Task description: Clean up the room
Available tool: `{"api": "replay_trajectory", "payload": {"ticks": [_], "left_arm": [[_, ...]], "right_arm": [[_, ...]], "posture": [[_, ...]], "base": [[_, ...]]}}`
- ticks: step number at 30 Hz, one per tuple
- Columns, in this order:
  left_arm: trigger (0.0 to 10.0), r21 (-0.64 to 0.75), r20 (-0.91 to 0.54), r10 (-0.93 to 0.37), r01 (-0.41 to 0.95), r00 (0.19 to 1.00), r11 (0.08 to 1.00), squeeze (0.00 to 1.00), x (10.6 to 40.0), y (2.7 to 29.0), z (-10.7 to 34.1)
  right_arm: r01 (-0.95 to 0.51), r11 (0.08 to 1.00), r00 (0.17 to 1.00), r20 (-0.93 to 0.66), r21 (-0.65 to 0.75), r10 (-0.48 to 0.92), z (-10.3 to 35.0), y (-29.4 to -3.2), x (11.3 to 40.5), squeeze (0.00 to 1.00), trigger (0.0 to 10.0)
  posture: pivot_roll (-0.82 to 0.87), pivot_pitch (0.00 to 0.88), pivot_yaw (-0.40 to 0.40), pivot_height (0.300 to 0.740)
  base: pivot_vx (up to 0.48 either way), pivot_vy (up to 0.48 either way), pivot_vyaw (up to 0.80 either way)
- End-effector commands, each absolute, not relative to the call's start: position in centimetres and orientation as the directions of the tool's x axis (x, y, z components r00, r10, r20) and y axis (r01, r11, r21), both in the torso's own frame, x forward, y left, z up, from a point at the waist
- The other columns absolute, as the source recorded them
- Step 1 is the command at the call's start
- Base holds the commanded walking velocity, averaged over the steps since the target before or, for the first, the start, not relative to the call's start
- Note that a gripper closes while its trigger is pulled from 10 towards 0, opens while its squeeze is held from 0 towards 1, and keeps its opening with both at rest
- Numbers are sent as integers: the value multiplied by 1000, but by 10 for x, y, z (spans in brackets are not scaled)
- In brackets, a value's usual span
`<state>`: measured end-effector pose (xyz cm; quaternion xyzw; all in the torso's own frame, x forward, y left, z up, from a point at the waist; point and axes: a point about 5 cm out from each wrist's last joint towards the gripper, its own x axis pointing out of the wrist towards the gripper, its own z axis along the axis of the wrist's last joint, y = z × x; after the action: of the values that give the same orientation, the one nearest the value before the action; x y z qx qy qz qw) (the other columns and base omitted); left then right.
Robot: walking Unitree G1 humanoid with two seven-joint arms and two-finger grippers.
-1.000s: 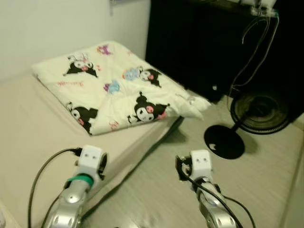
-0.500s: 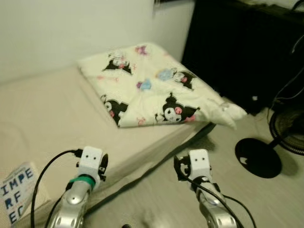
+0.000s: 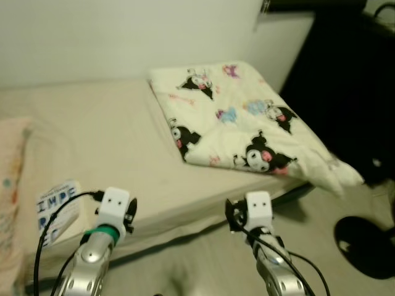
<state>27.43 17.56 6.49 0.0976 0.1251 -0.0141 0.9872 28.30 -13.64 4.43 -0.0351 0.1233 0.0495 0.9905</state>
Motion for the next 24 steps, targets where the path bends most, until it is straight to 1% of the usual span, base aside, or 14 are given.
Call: {"api": "replay_trajectory", "payload": {"ticks": [1, 4, 8, 11, 16, 18, 20, 22, 23, 24], "left_arm": [[10000, 173, -262, -20, 67, 965, 983, 0, 274, 172, 63], [10000, 164, -267, -28, 74, 963, 984, 0, 274, 171, 63], [10000, 154, -275, -41, 86, 961, 984, 0, 274, 171, 63], [10000, 153, -275, -41, 86, 961, 984, 0, 274, 171, 63], [10000, 146, -272, -43, 85, 961, 986, 0, 276, 172, 65], [10000, 142, -271, -44, 85, 962, 986, 0, 276, 172, 65], [10000, 141, -271, -44, 85, 961, 986, 0, 275, 172, 65], [10000, 142, -273, -44, 85, 961, 986, 0, 275, 172, 64], [10000, 142, -273, -44, 85, 961, 986, 0, 275, 172, 64], [10000, 142, -273, -43, 85, 961, 986, 0, 274, 172, 64]], "right_arm": [[-90, 995, 961, -268, -54, 72, 40, -141, 280, 0, 10000], [-85, 995, 961, -268, -50, 68, 40, -141, 281, 0, 10000], [-47, 999, 963, -268, -13, 41, 40, -143, 282, 0, 10000], [-44, 999, 963, -267, -11, 39, 40, -143, 282, 0, 10000], [-62, 997, 963, -265, -39, 50, 40, -143, 281, 0, 10000], [-78, 994, 962, -267, -79, 54, 40, -142, 281, 0, 10000], [-70, 994, 963, -266, -79, 46, 39, -142, 280, 0, 10000], [-37, 999, 963, -269, -33, 26, 39, -144, 281, 0, 10000], [-37, 999, 963, -269, -33, 26, 39, -144, 281, 0, 10000], [-23, 1000, 962, -272, -13, 19, 39, -145, 281, 0, 10000]], "posture": [[62, 0, -6, 740], [62, 0, -6, 740], [63, 0, -4, 740], [63, 0, -4, 740], [62, 0, -1, 740], [62, 0, -2, 740], [62, 0, -2, 740], [62, 0, -2, 740], [62, 0, -2, 740], [62, 0, -2, 740]], "base": [[0, 0, 800], [0, 0, 800], [0, 0, 0], [0, 0, 0], [300, 0, 0], [328, 0, 800], [330, 0, 800], [330, 0, 713], [330, 0, 625], [330, 0, 0]]}}
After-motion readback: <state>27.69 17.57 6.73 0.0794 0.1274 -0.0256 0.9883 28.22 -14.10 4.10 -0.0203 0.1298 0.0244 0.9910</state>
